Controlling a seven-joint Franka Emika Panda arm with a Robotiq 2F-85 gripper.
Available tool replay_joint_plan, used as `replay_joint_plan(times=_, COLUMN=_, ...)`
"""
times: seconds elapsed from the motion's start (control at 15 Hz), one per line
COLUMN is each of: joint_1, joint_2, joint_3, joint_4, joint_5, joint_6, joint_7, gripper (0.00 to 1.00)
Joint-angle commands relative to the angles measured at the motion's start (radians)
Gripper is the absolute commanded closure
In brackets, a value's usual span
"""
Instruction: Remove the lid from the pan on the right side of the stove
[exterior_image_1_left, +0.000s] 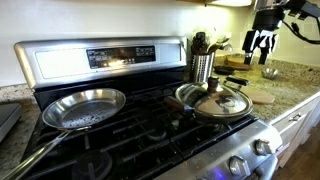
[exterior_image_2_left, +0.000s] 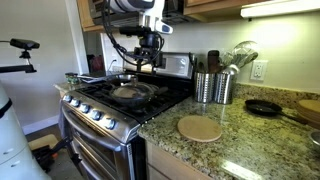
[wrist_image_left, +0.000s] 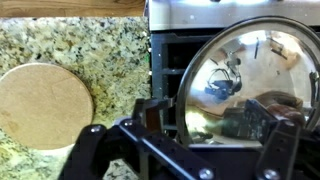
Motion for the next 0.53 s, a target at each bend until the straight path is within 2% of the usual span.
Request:
replay_joint_plan(times=0.0, joint_1=0.049, joint_2=-0.019, joint_3=0.042, joint_4=-0.069, joint_5=0.005, joint_6=0.12, joint_7=-0.006, gripper=0.0)
replay_joint_plan(times=0.47, joint_1=0.126, joint_2=0.048, joint_3=0.12, joint_4=-0.063, joint_5=0.01, joint_6=0.247, joint_7=0.005, gripper=0.0)
